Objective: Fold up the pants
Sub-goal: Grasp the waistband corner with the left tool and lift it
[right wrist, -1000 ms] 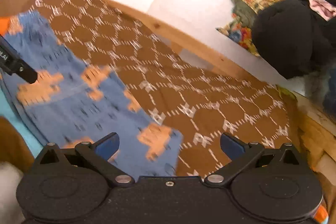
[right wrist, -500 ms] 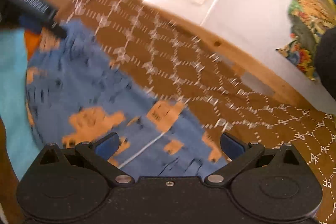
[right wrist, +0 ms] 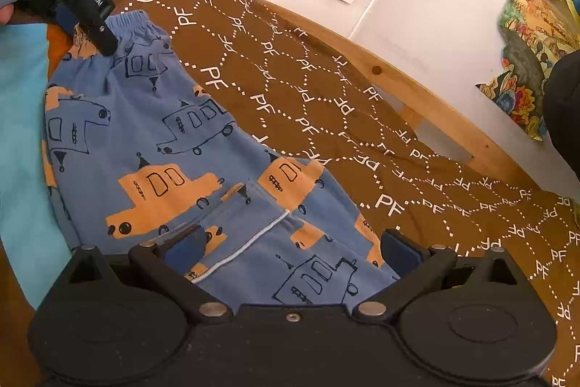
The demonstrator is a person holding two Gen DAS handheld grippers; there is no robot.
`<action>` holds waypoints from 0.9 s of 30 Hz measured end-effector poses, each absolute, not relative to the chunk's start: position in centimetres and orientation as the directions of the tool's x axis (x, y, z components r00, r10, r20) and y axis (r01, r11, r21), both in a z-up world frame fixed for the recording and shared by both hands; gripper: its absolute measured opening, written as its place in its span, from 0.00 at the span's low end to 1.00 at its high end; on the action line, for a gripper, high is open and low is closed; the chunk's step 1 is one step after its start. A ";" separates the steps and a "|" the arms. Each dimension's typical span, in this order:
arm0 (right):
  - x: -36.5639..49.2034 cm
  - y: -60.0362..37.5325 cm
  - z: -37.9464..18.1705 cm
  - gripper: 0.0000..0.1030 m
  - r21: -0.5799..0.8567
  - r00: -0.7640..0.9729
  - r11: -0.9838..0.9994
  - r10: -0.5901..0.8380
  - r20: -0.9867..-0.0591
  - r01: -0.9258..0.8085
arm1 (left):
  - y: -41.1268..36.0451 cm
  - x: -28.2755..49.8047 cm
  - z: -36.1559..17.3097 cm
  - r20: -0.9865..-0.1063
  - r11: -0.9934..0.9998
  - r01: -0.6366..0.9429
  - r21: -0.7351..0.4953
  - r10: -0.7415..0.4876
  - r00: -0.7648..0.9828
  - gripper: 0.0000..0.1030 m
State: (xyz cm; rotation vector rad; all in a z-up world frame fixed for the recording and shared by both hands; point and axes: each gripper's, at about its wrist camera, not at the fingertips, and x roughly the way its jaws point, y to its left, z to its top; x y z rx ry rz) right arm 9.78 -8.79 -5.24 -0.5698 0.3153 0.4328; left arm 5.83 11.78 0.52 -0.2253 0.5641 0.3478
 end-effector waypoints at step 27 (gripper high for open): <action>9.9 -8.8 -5.4 0.99 -0.438 0.865 0.765 0.307 -0.397 -0.473 | 8.3 4.6 2.5 -0.429 0.953 -0.303 0.012 0.279 0.859 0.15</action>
